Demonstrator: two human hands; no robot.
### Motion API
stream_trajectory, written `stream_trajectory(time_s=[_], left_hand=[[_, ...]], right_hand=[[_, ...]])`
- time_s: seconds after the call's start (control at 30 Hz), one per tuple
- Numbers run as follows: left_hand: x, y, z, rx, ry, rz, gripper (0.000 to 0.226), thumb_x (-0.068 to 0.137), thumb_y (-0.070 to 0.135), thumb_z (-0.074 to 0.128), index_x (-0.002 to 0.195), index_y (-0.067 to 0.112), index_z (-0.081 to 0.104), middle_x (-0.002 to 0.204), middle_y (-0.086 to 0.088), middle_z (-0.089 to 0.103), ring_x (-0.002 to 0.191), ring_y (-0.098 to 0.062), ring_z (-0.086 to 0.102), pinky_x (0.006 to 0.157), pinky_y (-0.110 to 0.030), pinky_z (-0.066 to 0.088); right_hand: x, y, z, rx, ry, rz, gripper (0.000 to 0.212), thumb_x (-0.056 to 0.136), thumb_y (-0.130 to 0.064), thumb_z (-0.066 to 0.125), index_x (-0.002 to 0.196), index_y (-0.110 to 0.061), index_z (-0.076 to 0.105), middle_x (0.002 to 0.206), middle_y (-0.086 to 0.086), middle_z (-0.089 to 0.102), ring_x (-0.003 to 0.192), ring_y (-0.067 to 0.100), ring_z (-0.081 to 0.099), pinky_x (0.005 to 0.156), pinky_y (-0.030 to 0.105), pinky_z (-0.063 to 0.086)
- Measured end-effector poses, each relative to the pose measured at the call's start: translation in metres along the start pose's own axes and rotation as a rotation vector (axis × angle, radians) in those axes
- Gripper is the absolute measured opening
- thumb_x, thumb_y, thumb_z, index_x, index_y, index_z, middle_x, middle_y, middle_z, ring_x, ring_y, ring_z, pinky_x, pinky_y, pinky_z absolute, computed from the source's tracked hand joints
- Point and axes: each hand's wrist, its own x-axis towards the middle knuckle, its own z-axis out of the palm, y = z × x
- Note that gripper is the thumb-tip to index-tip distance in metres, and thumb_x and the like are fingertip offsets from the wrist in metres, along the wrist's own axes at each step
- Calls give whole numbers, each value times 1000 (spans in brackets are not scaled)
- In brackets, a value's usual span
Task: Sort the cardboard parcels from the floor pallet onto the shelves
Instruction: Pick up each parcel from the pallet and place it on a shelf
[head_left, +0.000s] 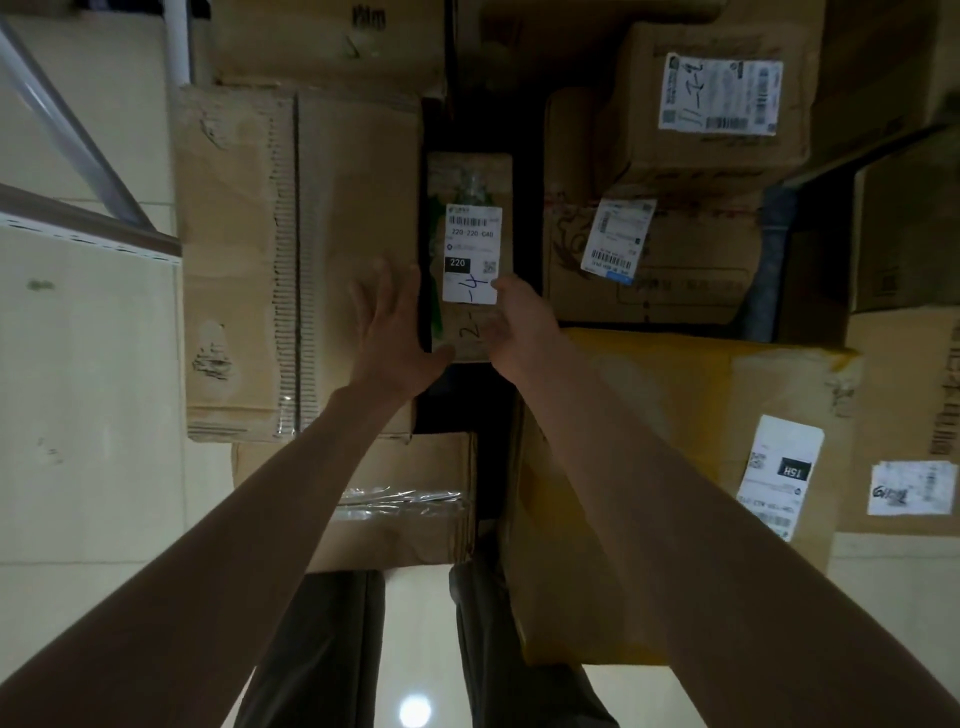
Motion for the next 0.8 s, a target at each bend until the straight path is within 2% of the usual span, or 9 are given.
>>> stream_trajectory(time_s=[0.1,0.27,0.37,0.4,0.47,0.53,0.6,0.7,0.8], left_hand=[[8,3,-4,-88,-23,-10,104,84,43,74,160,22,6,169,-11,5,152,-34,-22,120,-55,-18],[8,2,-20,-106,-96,6,102,85,40,75,161,26,8,168,-11,6,154,-24,-16,122,-54,-14],[-7,5,-35,-211,-68,-49,88,87,39,75,158,27,24,167,-6,18,154,-23,10,118,-31,3],[-15,7,-41,-252,-55,-93,87,87,40,75,158,26,26,167,-5,19,153,-23,15,113,-27,10],[-37,15,-54,-294,-59,-160,90,87,43,74,159,26,23,169,-5,9,154,-23,12,117,-28,15],[-64,27,-70,-279,-82,-144,88,88,42,74,159,25,24,169,-8,8,155,-22,9,121,-34,16],[-94,36,-88,-259,-105,-98,83,89,37,73,158,24,29,168,-10,14,155,-22,11,122,-35,16],[-140,45,-118,-256,-168,-24,76,92,30,72,156,20,33,164,-7,28,150,-21,25,110,-20,21],[-186,40,-157,-239,-270,18,76,92,33,72,156,18,33,160,-5,33,145,-20,33,104,-18,24]], right_hand=[[-10,-14,-1,-75,-70,-31,33,103,-16,53,131,-2,62,127,21,67,120,36,63,105,50,50],[-27,-27,-16,-289,-41,-109,27,101,-16,53,121,-5,66,121,18,70,109,30,67,97,37,54],[-47,-26,-32,-326,-18,-110,16,100,-18,55,99,-10,69,108,12,73,100,24,67,98,36,53],[-55,-25,-38,-328,-7,-110,16,99,-18,56,89,-14,68,99,8,72,97,21,67,99,35,54],[-76,-23,-46,-351,15,-116,20,99,-18,57,80,-20,64,93,5,70,98,18,67,94,29,56],[-101,-19,-47,-389,26,-126,18,100,-21,56,84,-22,63,100,4,71,102,16,67,86,25,57],[-128,-12,-43,-443,12,-134,13,103,-23,52,98,-22,64,110,4,69,104,18,67,86,27,56],[-174,-2,-35,-519,-16,-174,23,104,-25,51,125,-18,60,117,4,68,104,16,67,84,27,58],[-232,10,-25,-586,-19,-227,18,104,-23,53,120,-24,61,111,0,69,100,15,69,78,26,60]])
